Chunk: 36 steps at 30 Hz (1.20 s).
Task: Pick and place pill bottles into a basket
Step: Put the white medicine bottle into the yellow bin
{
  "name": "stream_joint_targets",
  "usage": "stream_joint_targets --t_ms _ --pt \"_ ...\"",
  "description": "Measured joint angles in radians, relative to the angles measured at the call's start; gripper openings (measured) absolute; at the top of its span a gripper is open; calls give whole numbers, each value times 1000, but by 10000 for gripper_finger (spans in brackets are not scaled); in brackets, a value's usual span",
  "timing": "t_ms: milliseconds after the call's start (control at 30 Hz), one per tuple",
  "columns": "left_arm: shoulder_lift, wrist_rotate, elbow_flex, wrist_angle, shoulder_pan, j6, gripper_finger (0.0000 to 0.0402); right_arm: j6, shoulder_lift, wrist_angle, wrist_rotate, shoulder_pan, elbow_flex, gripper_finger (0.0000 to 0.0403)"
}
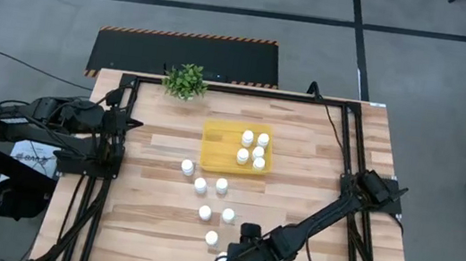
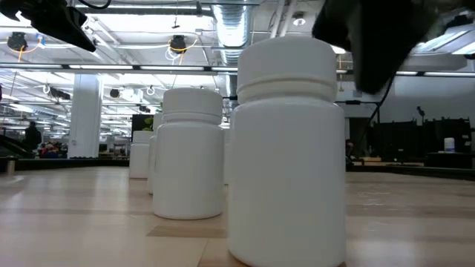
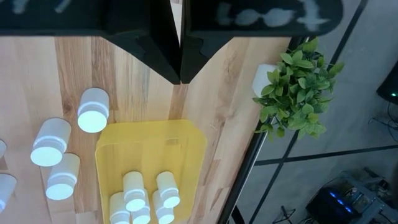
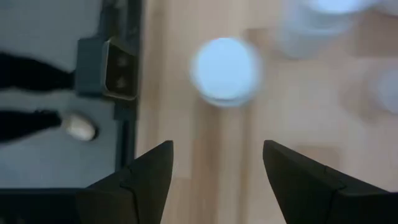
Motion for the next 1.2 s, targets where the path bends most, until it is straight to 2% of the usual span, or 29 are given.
stream_joint_targets --t_ms 200,533,1200 --pt "0 0 0 -1 0 0 0 -134 51 21 -41 -6 4 240" --pt "0 0 0 -10 0 0 0 -198 68 17 -34 -39 3 240" --pt "0 0 0 -10 0 0 0 -303 68 134 -33 -42 3 240"
